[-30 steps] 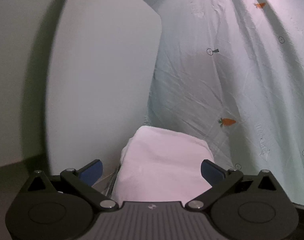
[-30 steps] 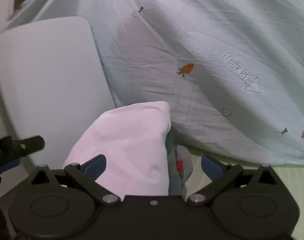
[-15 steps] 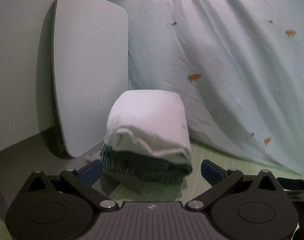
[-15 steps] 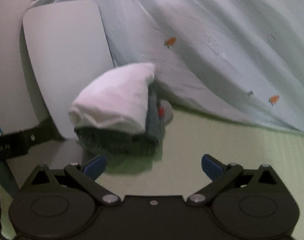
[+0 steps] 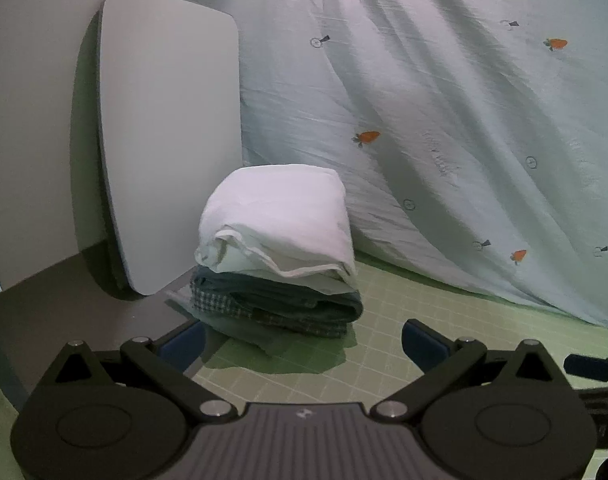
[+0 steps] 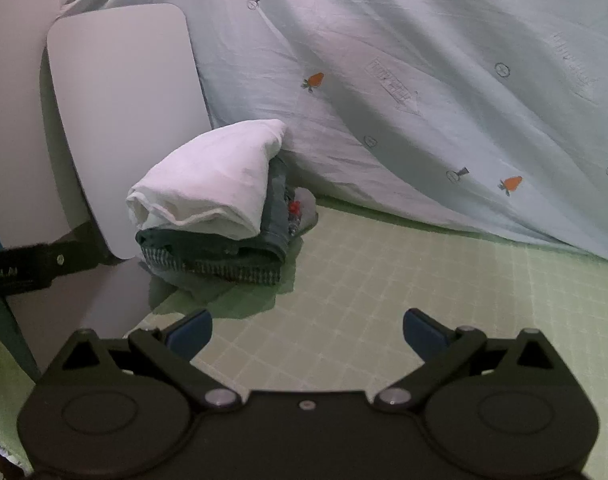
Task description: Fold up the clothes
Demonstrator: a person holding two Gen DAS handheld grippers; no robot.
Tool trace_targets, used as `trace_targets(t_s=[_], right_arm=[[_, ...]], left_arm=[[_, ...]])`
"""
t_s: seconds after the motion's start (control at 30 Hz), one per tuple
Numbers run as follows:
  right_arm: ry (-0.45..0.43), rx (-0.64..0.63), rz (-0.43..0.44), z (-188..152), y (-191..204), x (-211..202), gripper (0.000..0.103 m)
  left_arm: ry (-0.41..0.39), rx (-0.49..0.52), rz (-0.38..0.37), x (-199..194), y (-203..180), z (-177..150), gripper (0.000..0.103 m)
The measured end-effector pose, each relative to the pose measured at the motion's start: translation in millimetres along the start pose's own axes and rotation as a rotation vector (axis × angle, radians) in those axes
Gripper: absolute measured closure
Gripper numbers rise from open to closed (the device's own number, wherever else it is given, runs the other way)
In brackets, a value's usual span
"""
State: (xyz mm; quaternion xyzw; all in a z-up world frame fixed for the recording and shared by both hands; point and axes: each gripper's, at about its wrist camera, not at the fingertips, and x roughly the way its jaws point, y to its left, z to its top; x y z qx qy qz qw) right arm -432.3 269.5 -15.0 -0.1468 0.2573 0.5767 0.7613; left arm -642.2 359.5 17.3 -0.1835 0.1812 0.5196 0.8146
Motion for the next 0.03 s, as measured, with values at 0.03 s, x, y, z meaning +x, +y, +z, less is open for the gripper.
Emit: trace_targets(t_s=[0.03], right_arm=[[-0.001,0.002,-0.002,-0.6,-1.9,-1.8,0.0]], left_arm=[[-0.001,0.001,-0.003,-0.7,-1.7,-0.1,0.0]])
